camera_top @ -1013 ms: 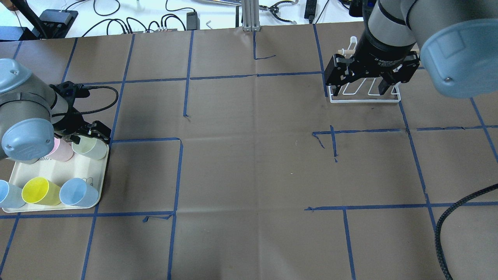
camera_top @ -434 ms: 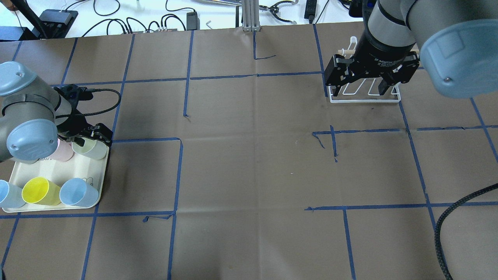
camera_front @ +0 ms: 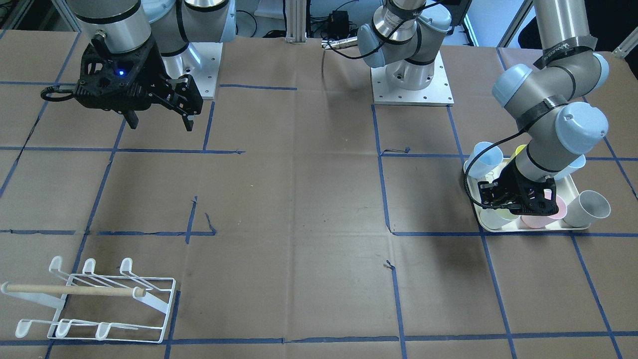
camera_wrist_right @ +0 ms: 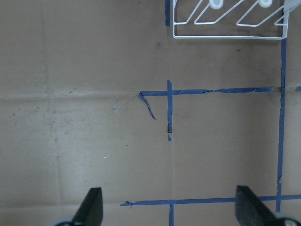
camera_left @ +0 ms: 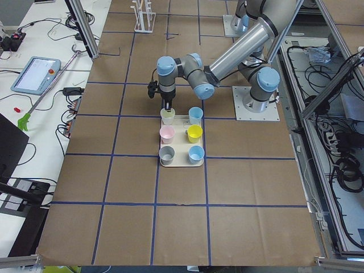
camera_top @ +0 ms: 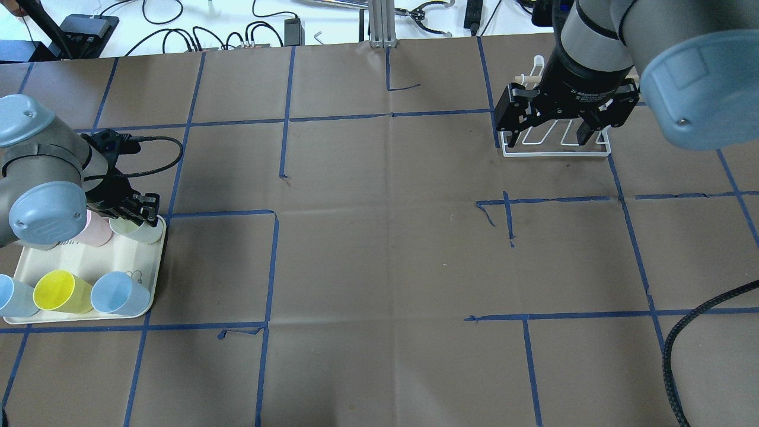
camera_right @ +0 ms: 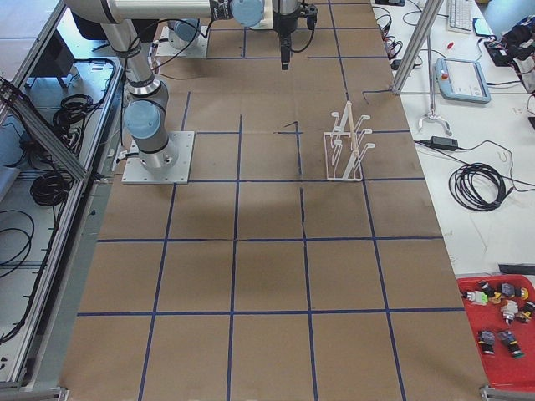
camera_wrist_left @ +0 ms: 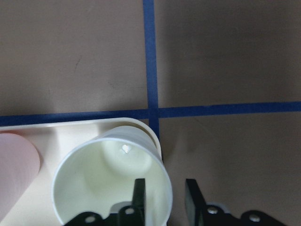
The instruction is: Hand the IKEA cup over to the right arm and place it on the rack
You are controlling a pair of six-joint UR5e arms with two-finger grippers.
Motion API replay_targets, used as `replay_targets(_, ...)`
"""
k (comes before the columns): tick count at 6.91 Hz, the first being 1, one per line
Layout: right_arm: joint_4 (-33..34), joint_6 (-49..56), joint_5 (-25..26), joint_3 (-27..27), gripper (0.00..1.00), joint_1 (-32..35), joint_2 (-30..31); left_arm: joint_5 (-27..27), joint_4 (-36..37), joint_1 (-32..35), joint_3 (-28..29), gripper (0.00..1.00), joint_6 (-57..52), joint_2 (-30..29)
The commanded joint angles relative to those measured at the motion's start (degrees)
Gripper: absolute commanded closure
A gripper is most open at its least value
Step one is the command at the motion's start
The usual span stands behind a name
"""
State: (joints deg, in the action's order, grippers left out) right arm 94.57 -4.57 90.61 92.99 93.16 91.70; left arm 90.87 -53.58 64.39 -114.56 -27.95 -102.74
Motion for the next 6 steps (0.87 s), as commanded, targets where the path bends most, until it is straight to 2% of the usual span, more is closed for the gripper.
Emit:
replay_targets(1, 0.00, 0.00, 0.00, 0.00, 0.00, 0.00, 0.05, 0.10, -0.47, -0.14, 0.56, 1.00, 0.09, 0.34)
replay_targets(3, 0.52, -0.09, -0.26, 0.00, 0.00, 0.00, 0.05, 2.10, -3.09, -0.14, 1.17, 1.00, 0.01, 1.57)
replay_targets(5, 14.95, -1.05, -0.26, 4.19, 0.00, 0.09, -0.73, 2.91, -8.87, 0.03, 4.23, 1.00, 0.36, 3.94)
replay_targets(6, 24.25, -2.79, -1.57, 8.57, 0.00, 0.09, 0.05, 2.91, -15.96, 0.21, 8.34, 1.00, 0.53, 5.95)
